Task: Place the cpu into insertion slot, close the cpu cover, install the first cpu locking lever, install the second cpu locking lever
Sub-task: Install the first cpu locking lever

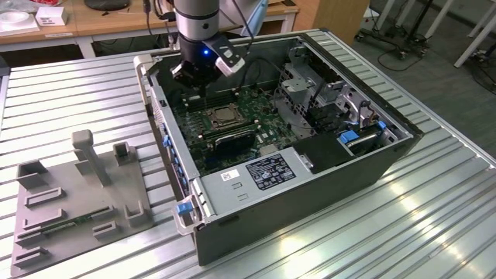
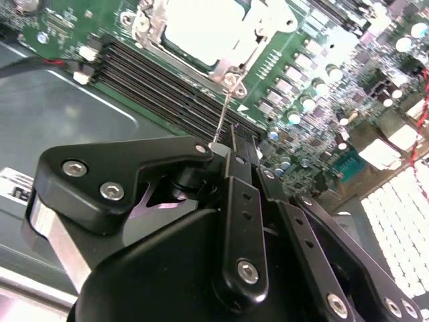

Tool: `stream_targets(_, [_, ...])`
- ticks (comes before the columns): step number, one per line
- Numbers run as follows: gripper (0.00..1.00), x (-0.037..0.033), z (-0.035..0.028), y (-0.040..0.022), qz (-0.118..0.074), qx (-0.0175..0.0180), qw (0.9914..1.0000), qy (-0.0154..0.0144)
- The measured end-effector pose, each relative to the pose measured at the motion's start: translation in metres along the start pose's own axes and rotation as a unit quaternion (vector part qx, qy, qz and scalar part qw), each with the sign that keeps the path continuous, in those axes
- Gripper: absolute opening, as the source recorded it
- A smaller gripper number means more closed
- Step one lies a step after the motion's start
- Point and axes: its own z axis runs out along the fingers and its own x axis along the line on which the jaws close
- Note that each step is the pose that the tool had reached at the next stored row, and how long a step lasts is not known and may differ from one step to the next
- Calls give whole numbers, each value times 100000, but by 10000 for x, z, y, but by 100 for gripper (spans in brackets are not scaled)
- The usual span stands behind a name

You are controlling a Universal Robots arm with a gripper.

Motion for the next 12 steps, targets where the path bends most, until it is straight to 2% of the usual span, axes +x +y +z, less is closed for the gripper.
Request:
stream_targets(4, [11,-68,5,-2,3,-3,100000,1])
stream_targets(12, [11,-78,6,-2,0,2,100000,-2])
